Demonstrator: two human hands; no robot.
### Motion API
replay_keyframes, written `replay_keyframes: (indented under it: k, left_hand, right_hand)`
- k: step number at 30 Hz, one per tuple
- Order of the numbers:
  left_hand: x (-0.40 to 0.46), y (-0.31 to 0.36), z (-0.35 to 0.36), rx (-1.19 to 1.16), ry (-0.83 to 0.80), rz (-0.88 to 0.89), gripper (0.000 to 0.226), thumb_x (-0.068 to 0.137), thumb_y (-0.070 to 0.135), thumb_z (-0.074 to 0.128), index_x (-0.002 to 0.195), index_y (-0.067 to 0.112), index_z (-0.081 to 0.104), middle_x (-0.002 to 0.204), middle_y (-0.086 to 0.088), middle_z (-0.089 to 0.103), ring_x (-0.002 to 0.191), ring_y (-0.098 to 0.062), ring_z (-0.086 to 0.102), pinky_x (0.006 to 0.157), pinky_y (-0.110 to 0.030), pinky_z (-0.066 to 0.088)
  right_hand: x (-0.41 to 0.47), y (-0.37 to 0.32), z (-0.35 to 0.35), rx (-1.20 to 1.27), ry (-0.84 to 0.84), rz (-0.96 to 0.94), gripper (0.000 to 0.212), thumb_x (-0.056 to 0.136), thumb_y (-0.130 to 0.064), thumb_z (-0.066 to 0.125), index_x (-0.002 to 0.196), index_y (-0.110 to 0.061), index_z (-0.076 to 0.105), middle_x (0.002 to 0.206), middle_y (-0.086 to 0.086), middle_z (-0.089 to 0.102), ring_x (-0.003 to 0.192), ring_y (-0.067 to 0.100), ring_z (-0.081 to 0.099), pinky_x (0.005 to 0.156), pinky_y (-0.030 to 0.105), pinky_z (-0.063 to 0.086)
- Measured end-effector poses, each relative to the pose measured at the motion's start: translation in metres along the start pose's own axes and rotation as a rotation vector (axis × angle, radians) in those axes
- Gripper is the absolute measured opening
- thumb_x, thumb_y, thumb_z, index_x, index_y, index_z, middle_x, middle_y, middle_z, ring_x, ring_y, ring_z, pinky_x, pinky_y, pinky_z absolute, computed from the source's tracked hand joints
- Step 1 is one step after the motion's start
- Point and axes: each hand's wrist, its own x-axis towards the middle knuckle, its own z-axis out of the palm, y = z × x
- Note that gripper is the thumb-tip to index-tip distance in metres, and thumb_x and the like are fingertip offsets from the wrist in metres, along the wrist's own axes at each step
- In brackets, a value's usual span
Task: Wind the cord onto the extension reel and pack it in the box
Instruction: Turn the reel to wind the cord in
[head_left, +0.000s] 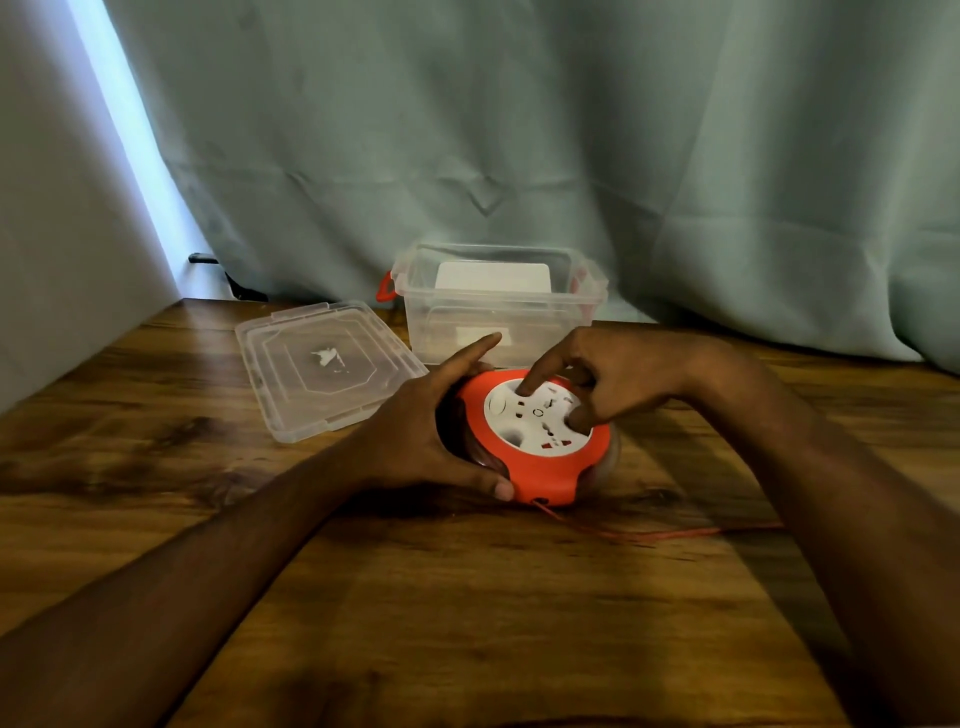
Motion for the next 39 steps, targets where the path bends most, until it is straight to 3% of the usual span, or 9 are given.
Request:
replay_keyframes:
  k: [4, 6, 9, 13, 18, 27, 32, 35, 39]
  left_hand:
    - [0.001, -0.001, 0.001, 0.004, 0.011, -0.009, 0.132, 0.057, 0.049, 0.099, 0.156, 0.057, 0.011, 0.153, 0.019, 0.045, 0.14, -0.003, 0.047, 0.113, -0.035, 0.048]
    - [0.001, -0.002, 0.001, -0.007, 0.015, -0.013, 0.132, 0.057, 0.047, 0.099, 0.156, 0.058, 0.012, 0.154, 0.018, 0.045, 0.14, -0.002, 0.046, 0.112, -0.03, 0.048]
    - [0.001, -0.003, 0.0, -0.011, 0.026, -0.007, 0.132, 0.056, 0.047, 0.099, 0.157, 0.056, 0.013, 0.155, 0.016, 0.044, 0.141, -0.004, 0.046, 0.111, -0.025, 0.046]
    - [0.001, -0.003, 0.001, 0.006, 0.041, -0.006, 0.132, 0.055, 0.05, 0.098, 0.157, 0.055, 0.014, 0.156, 0.015, 0.044, 0.139, -0.003, 0.046, 0.108, -0.019, 0.045]
    - [0.002, -0.002, 0.002, 0.027, 0.063, -0.01, 0.131, 0.054, 0.056, 0.096, 0.158, 0.049, 0.017, 0.155, 0.015, 0.046, 0.138, -0.004, 0.047, 0.11, -0.024, 0.045]
    - [0.001, -0.001, 0.002, 0.031, 0.054, -0.01, 0.129, 0.055, 0.055, 0.096, 0.158, 0.048, 0.019, 0.154, 0.016, 0.047, 0.138, -0.005, 0.048, 0.109, -0.023, 0.046]
    - [0.0, -0.001, 0.001, 0.012, 0.04, -0.011, 0.129, 0.055, 0.057, 0.096, 0.158, 0.049, 0.019, 0.153, 0.017, 0.047, 0.138, -0.005, 0.049, 0.111, -0.03, 0.048]
    - [0.0, -0.001, 0.001, 0.001, 0.026, -0.011, 0.128, 0.056, 0.055, 0.096, 0.158, 0.049, 0.02, 0.15, 0.021, 0.048, 0.136, 0.0, 0.049, 0.109, -0.023, 0.048]
    - [-0.001, -0.002, 0.0, -0.013, 0.021, -0.005, 0.13, 0.055, 0.051, 0.097, 0.158, 0.05, 0.018, 0.14, 0.034, 0.045, 0.127, 0.016, 0.047, 0.099, -0.007, 0.045]
  right_hand:
    - [-0.002, 0.002, -0.001, -0.011, 0.022, 0.011, 0.058, 0.079, -0.03, 0.085, 0.133, -0.037, 0.067, 0.126, -0.017, 0.068, 0.101, -0.001, 0.066, 0.085, 0.017, 0.056]
    - [-0.003, 0.002, 0.001, -0.015, 0.04, 0.024, 0.055, 0.079, -0.034, 0.086, 0.13, -0.032, 0.069, 0.091, -0.031, 0.067, 0.077, -0.019, 0.061, 0.063, 0.002, 0.045]
    - [-0.003, 0.002, 0.001, -0.014, 0.071, 0.023, 0.055, 0.079, -0.036, 0.086, 0.13, -0.023, 0.069, 0.059, -0.037, 0.058, 0.061, -0.023, 0.055, 0.052, 0.003, 0.04]
    - [-0.003, -0.004, 0.001, -0.092, 0.104, 0.038, 0.057, 0.076, -0.048, 0.086, 0.126, -0.023, 0.072, 0.072, -0.022, 0.055, 0.064, -0.006, 0.059, 0.049, 0.007, 0.039]
    - [-0.001, -0.005, 0.006, -0.116, 0.142, 0.077, 0.046, 0.07, -0.069, 0.079, 0.087, -0.027, 0.074, 0.08, -0.017, 0.064, 0.074, 0.007, 0.061, 0.059, 0.022, 0.042]
    - [0.006, -0.016, 0.016, -0.254, 0.208, 0.069, 0.055, 0.086, -0.075, 0.057, 0.06, -0.026, 0.058, 0.061, -0.01, 0.062, 0.059, 0.005, 0.063, 0.053, 0.026, 0.044]
    - [0.003, -0.005, 0.005, -0.065, 0.192, -0.023, 0.008, 0.089, -0.037, 0.075, 0.094, -0.032, 0.077, 0.1, -0.015, 0.074, 0.078, 0.001, 0.066, 0.068, 0.027, 0.056]
    - [0.003, 0.003, 0.001, 0.018, 0.11, -0.053, 0.041, 0.083, -0.02, 0.081, 0.121, -0.034, 0.072, 0.124, -0.013, 0.066, 0.097, 0.007, 0.071, 0.072, 0.023, 0.063]
    - [0.005, 0.007, 0.001, 0.089, 0.055, -0.041, 0.052, 0.082, -0.017, 0.084, 0.129, -0.032, 0.067, 0.106, -0.019, 0.065, 0.093, 0.005, 0.072, 0.068, 0.019, 0.061]
